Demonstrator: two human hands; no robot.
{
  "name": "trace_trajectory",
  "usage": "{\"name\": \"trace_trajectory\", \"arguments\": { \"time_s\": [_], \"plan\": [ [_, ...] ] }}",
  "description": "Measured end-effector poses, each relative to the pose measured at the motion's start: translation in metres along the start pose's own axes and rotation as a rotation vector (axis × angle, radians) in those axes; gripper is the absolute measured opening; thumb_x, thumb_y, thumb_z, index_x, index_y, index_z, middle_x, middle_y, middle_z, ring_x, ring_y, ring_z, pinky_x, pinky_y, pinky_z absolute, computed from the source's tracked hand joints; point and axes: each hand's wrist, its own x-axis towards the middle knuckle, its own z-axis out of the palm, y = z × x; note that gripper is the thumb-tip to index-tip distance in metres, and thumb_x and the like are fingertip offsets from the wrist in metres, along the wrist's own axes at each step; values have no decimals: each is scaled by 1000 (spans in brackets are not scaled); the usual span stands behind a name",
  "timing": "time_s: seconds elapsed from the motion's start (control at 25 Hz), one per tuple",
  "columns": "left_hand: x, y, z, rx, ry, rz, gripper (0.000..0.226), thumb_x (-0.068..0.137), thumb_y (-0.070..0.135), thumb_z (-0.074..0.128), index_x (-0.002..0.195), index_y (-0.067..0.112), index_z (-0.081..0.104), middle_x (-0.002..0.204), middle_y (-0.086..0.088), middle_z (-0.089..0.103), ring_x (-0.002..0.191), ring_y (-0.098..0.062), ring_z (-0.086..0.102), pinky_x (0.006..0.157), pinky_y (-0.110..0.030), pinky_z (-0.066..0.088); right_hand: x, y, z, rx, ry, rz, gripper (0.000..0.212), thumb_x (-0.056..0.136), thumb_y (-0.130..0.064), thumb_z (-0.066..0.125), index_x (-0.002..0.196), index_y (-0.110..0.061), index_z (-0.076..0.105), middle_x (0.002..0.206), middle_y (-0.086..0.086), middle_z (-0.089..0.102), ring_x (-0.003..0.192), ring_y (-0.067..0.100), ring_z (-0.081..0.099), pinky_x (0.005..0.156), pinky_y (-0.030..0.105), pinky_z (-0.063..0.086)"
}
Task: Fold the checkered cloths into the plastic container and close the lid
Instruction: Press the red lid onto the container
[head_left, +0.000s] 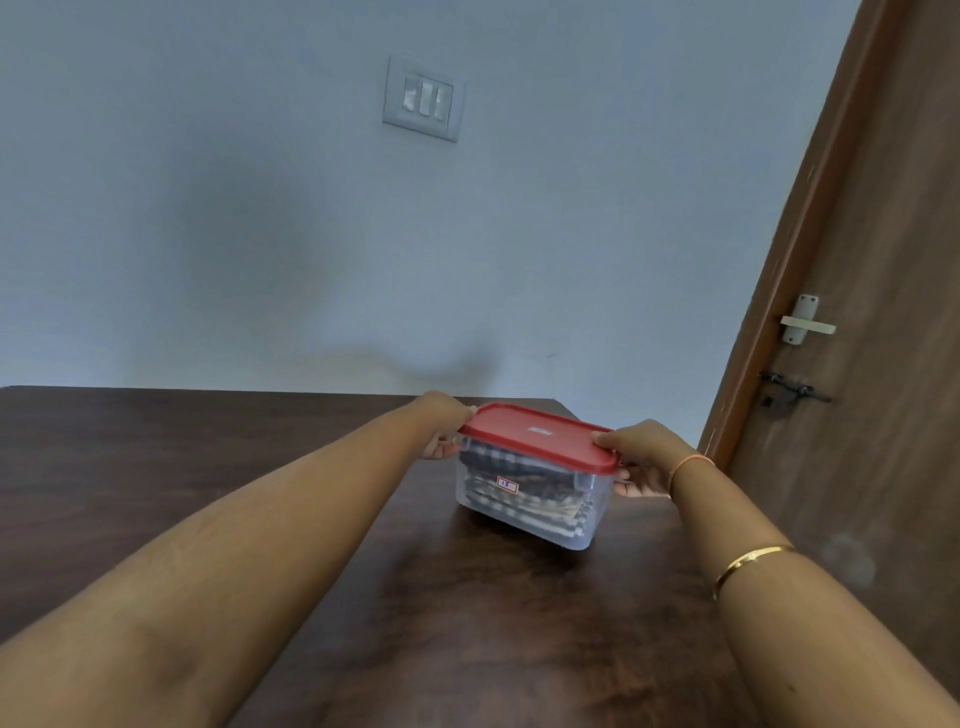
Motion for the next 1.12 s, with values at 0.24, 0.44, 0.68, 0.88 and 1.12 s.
{"name": "trace_trajectory", "arguments": {
  "time_s": [0.24,0.44,0.68,0.88,1.12],
  "plan": [
    [-38,-12,-74,184,59,-73,32,97,42,42,86,12,46,82,-6,46,63,-12,43,51,-19,40,-14,-32,60,64,14,-213,18,92,-6,50,74,-9,46,66,9,45,56,17,43,50,26,38],
    [-82,-30,-149,322,148,-124,39,99,45,31,98,8,43,76,-8,48,59,-13,44,49,-20,39,-28,-60,137,70,-79,-378,23,90,-7,47,68,-10,40,69,10,42,58,19,42,51,26,37],
    [-108,-60,-190,411,188,-218,19,96,17,26,102,7,41,74,-10,47,57,-16,46,48,-21,41,-30,-61,200,-125,-127,-493,26,92,-13,46,66,-9,44,66,9,43,57,20,39,52,27,32],
    [-107,-70,-176,662,292,-190,26,92,11,26,95,0,49,62,-12,49,48,-19,45,47,-25,41,-26,-57,207,-328,-105,-534,34,96,-23,42,64,-12,46,63,7,47,55,18,42,53,28,34],
    [-93,-69,-167,1166,404,-29,51,92,15,38,141,7,27,136,-18,43,121,-35,46,98,-44,40,-23,-60,209,-562,-80,-566,25,94,-24,33,85,-10,51,90,13,55,76,21,52,66,30,43]
  ]
}}
